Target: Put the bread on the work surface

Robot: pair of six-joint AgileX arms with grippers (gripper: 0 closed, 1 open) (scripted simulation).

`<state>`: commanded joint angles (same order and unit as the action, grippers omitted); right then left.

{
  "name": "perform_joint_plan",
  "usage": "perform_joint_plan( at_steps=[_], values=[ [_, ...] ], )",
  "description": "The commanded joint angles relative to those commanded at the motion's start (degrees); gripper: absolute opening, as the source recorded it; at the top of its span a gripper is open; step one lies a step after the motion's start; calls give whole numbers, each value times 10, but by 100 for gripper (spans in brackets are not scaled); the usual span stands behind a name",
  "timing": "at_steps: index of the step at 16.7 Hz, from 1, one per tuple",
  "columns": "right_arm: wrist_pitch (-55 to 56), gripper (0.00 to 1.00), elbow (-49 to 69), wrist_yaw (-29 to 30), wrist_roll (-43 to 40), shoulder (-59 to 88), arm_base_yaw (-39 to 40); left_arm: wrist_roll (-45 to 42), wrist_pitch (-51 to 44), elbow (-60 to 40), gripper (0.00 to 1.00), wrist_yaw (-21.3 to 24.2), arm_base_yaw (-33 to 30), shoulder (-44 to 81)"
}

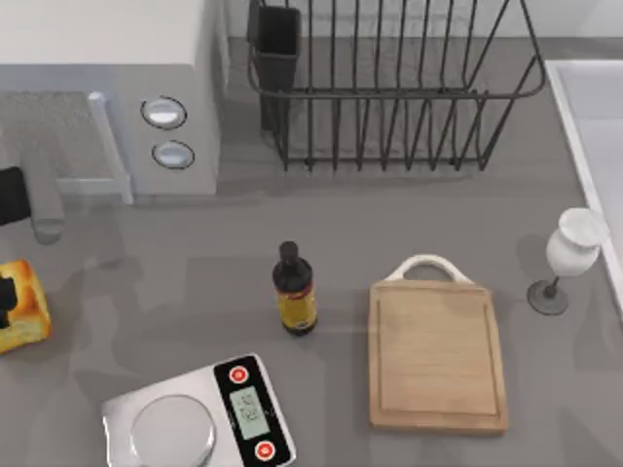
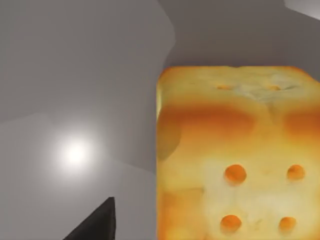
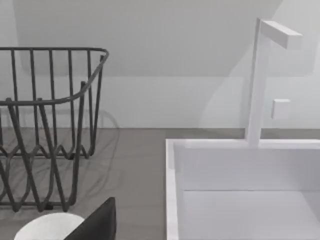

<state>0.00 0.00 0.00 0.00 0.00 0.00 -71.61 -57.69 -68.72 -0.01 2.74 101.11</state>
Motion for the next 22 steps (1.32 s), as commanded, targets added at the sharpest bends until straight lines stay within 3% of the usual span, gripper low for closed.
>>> perform_joint_plan(
  at_steps=[7,12,22],
  values=[
    [0,100,0,0,0,0,0,-3,135,76,100,0,3,56],
    [0,100,0,0,0,0,0,-3,146,82,100,0,3,63],
    [0,100,0,0,0,0,0,-3,146,82,25,0,3,63]
  ],
)
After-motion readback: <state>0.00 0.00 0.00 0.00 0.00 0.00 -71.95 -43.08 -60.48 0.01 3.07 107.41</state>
